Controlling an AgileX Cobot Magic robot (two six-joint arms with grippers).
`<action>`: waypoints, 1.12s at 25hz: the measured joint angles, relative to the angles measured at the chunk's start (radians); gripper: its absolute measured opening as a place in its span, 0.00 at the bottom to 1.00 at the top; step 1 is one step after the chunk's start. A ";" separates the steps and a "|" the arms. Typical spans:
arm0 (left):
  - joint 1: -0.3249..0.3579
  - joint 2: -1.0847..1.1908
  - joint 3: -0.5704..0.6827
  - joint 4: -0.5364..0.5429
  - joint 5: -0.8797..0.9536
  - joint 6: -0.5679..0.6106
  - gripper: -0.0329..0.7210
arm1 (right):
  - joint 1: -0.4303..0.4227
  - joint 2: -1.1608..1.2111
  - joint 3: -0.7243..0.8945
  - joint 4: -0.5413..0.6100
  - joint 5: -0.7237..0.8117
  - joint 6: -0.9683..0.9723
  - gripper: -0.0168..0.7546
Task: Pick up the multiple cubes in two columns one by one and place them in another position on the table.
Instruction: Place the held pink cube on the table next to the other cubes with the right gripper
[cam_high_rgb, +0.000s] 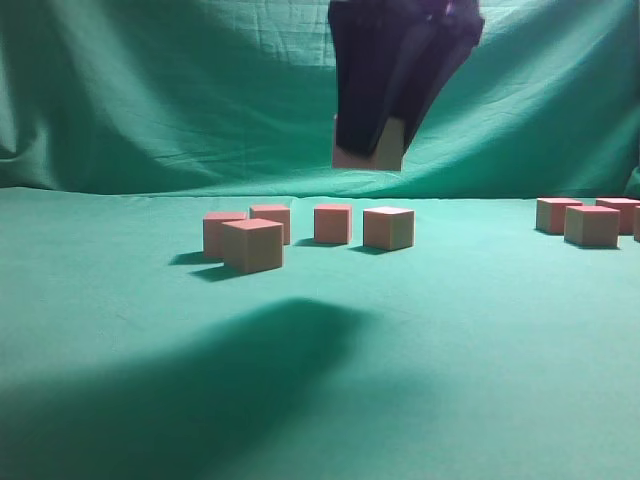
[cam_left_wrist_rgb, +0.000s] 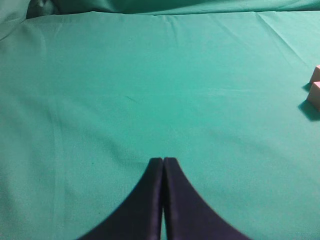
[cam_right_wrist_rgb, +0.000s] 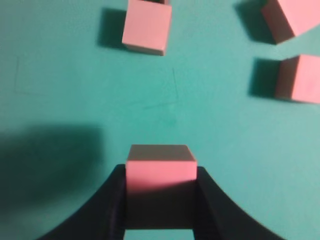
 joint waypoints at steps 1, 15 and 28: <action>0.000 0.000 0.000 0.000 0.000 0.000 0.04 | 0.000 0.018 -0.013 0.000 0.003 -0.020 0.37; 0.000 0.000 0.000 0.000 0.000 0.000 0.04 | 0.031 0.187 -0.119 -0.002 0.005 -0.067 0.37; 0.000 0.000 0.000 0.000 0.000 0.000 0.04 | 0.033 0.257 -0.149 -0.033 -0.025 -0.055 0.37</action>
